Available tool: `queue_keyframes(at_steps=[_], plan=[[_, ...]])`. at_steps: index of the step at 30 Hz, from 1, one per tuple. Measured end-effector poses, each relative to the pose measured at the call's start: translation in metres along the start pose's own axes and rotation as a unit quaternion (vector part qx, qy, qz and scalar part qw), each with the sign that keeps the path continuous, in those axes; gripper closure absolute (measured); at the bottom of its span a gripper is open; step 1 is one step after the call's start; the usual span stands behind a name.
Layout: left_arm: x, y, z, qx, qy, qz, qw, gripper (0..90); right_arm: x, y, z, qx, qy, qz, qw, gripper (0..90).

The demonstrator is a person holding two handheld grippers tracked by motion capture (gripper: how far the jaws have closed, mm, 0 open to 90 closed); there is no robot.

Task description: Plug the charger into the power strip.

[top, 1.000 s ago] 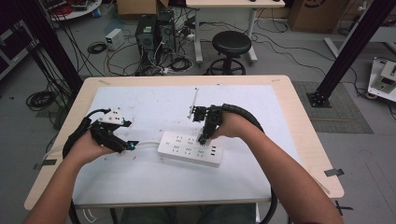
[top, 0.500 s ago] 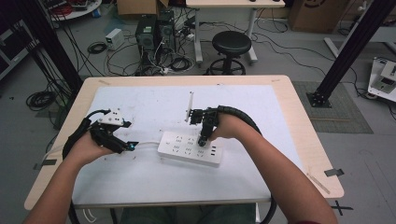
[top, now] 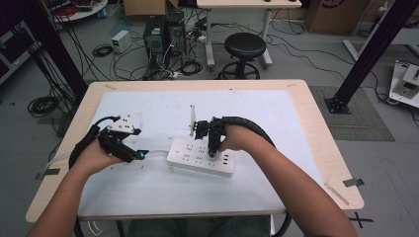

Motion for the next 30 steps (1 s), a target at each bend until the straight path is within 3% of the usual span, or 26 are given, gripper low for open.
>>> queue_keyframes(at_steps=[8, 10, 11, 15, 17, 21, 27, 30], plan=[[-0.005, -0.002, -0.003, -0.005, 0.003, 0.003, 1.0000, 17.9, -0.001, -0.001, 0.000, -0.013, -0.011, -0.003, 0.9999, 63.8], [-0.005, -0.002, -0.004, -0.005, 0.002, 0.004, 1.0000, 17.9, -0.004, 0.000, 0.001, -0.005, -0.003, -0.002, 1.0000, 63.8], [-0.005, -0.002, -0.004, -0.005, 0.002, 0.003, 1.0000, 17.9, -0.009, 0.002, 0.000, 0.001, 0.001, 0.010, 1.0000, 63.8], [-0.005, -0.001, -0.003, -0.003, 0.002, 0.003, 1.0000, 17.9, -0.009, 0.000, 0.002, -0.011, -0.008, 0.000, 0.9999, 63.8], [-0.006, -0.001, -0.003, -0.004, 0.004, 0.004, 1.0000, 17.9, -0.009, 0.002, 0.001, -0.001, -0.007, 0.009, 0.9999, 63.8], [-0.006, -0.001, -0.003, -0.006, 0.005, 0.003, 1.0000, 17.9, -0.009, -0.001, 0.002, -0.012, -0.008, -0.005, 0.9999, 63.9], [-0.005, -0.002, -0.004, -0.006, 0.002, 0.001, 1.0000, 17.9, -0.010, 0.001, 0.002, -0.004, -0.005, 0.005, 1.0000, 63.9], [-0.007, -0.003, -0.004, -0.007, 0.002, 0.001, 1.0000, 17.9, -0.010, 0.002, 0.001, -0.011, -0.002, 0.007, 0.9999, 63.9]])
Point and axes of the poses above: each handheld gripper's, and its own axes: x roughly backward along the jaws, z roughly out of its underside, y roughly to its left, the point moved 8 cm from there along -x, roughly forward along the jaws, and after that the axes turned 12 degrees about -y, right-handed, at the moved point
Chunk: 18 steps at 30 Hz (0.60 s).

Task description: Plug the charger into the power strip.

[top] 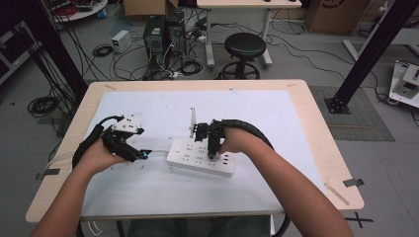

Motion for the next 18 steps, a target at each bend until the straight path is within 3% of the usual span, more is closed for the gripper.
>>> queue_keyframes(at_steps=[4, 7, 16, 18], plan=[[-0.0024, -0.0020, -0.0008, -0.001, 0.000, 0.002, 1.0000, 17.9, -0.0030, -0.0006, -0.0024, 0.006, 0.013, 0.001, 0.9999, 63.9], [-0.0032, -0.0025, -0.0009, -0.004, 0.000, 0.004, 1.0000, 17.9, -0.0031, -0.0012, -0.0011, -0.005, -0.001, -0.002, 1.0000, 63.9], [-0.0018, -0.0011, -0.0013, -0.001, -0.002, 0.005, 1.0000, 17.9, -0.0033, -0.0032, -0.0013, -0.008, -0.006, -0.012, 0.9999, 62.8], [-0.0003, 0.0007, -0.0005, -0.001, -0.001, 0.004, 1.0000, 17.9, -0.0030, -0.0015, -0.0010, -0.009, -0.003, -0.025, 0.9996, 52.1]])
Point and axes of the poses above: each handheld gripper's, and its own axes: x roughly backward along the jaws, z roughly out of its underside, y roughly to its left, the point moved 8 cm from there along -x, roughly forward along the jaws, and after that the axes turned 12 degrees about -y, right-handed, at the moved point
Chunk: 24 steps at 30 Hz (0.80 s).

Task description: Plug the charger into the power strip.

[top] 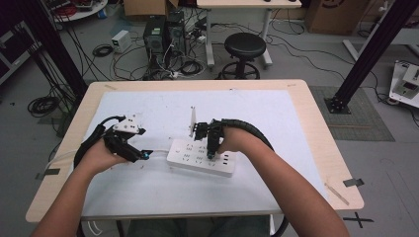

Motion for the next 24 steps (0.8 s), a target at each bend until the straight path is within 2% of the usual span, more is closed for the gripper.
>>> queue_keyframes(at_steps=[3, 4, 6, 7, 11, 12, 16, 19, 20, 21, 22, 24], plan=[[0.002, 0.002, 0.001, 0.003, -0.001, -0.002, 1.0000, 17.9, 0.003, 0.001, -0.001, -0.004, -0.017, -0.010, 0.9998, 48.1], [0.002, 0.002, 0.000, 0.005, -0.004, -0.003, 1.0000, 17.9, 0.007, 0.001, -0.002, -0.014, -0.031, -0.007, 0.9994, 41.7], [0.003, 0.003, 0.000, 0.006, -0.007, -0.005, 0.9999, 17.9, 0.009, 0.000, -0.002, -0.020, -0.036, -0.005, 0.9991, 40.1], [0.003, 0.004, 0.000, 0.004, -0.007, -0.007, 0.9999, 17.9, 0.017, -0.001, -0.001, -0.037, -0.055, -0.007, 0.9978, 38.3], [0.002, 0.002, -0.001, 0.005, -0.005, -0.006, 1.0000, 17.9, 0.026, 0.000, 0.002, -0.052, -0.103, -0.008, 0.9933, 36.9], [0.002, 0.002, -0.001, 0.005, -0.005, -0.006, 1.0000, 17.9, 0.026, 0.000, 0.002, -0.052, -0.103, -0.008, 0.9933, 36.9], [0.001, 0.000, -0.003, 0.002, -0.003, -0.002, 1.0000, 17.9, 0.033, -0.001, 0.014, -0.073, -0.153, -0.012, 0.9855, 34.2], [0.001, 0.000, -0.005, 0.000, -0.003, -0.003, 1.0000, 17.9, 0.038, -0.001, 0.019, -0.080, -0.185, -0.015, 0.9793, 31.0], [0.001, 0.000, -0.005, 0.000, -0.003, -0.003, 1.0000, 17.9, 0.038, -0.001, 0.019, -0.080, -0.185, -0.015, 0.9793, 31.0], [0.002, 0.000, -0.007, -0.001, -0.005, -0.003, 1.0000, 17.9, 0.041, 0.000, 0.021, -0.087, -0.195, -0.017, 0.9767, 30.5], [0.003, 0.000, -0.008, -0.002, -0.006, -0.002, 1.0000, 17.9, 0.046, 0.001, 0.022, -0.091, -0.218, -0.022, 0.9714, 28.7], [0.004, 0.000, -0.011, -0.003, -0.008, -0.002, 1.0000, 17.9, 0.050, 0.001, 0.024, -0.098, -0.239, -0.020, 0.9658, 26.0]])
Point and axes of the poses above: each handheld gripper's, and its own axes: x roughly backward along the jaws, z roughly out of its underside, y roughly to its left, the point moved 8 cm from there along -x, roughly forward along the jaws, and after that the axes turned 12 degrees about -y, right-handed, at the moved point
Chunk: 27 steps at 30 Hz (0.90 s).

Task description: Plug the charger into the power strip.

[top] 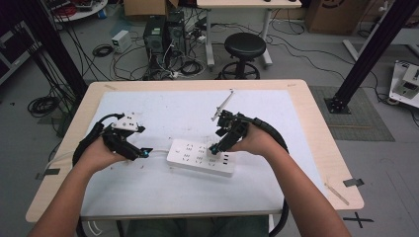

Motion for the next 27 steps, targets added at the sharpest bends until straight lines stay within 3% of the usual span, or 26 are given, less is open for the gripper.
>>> queue_keyframes(at_steps=[5, 6, 7, 9, 10, 13, 15, 19, 27], plan=[[0.002, -0.001, -0.006, -0.001, -0.009, 0.002, 1.0000, 17.9, 0.015, 0.002, 0.001, -0.017, -0.052, -0.003, 0.9985, 23.8], [0.002, -0.001, -0.006, -0.001, -0.009, 0.002, 1.0000, 17.9, 0.015, 0.002, 0.001, -0.017, -0.052, -0.003, 0.9985, 23.8], [0.001, -0.002, -0.008, -0.002, -0.014, 0.004, 0.9999, 17.9, 0.022, 0.000, 0.004, -0.020, -0.084, -0.006, 0.9962, 21.3], [0.001, -0.002, -0.008, -0.002, -0.014, 0.004, 0.9999, 17.9, 0.025, 0.000, 0.006, -0.025, -0.093, -0.006, 0.9954, 21.2], [0.001, -0.002, -0.008, -0.002, -0.018, 0.005, 0.9998, 17.9, 0.029, -0.002, 0.008, -0.025, -0.110, 0.002, 0.9936, 19.7], [0.000, -0.003, -0.009, -0.004, -0.022, 0.009, 0.9997, 17.9, 0.031, -0.003, 0.009, -0.026, -0.117, 0.005, 0.9928, 19.7], [0.000, -0.002, -0.011, -0.005, -0.031, 0.013, 0.9994, 17.9, 0.039, -0.006, 0.016, -0.037, -0.150, 0.008, 0.9879, 19.7], [-0.001, -0.001, -0.013, 0.006, -0.049, 0.016, 0.9986, 17.9, 0.044, -0.010, 0.021, -0.047, -0.175, 0.012, 0.9834, 19.7], [-0.002, 0.000, -0.013, 0.004, -0.050, 0.021, 0.9985, 17.9, 0.051, -0.015, 0.029, -0.066, -0.198, 0.020, 0.9778, 19.7]])
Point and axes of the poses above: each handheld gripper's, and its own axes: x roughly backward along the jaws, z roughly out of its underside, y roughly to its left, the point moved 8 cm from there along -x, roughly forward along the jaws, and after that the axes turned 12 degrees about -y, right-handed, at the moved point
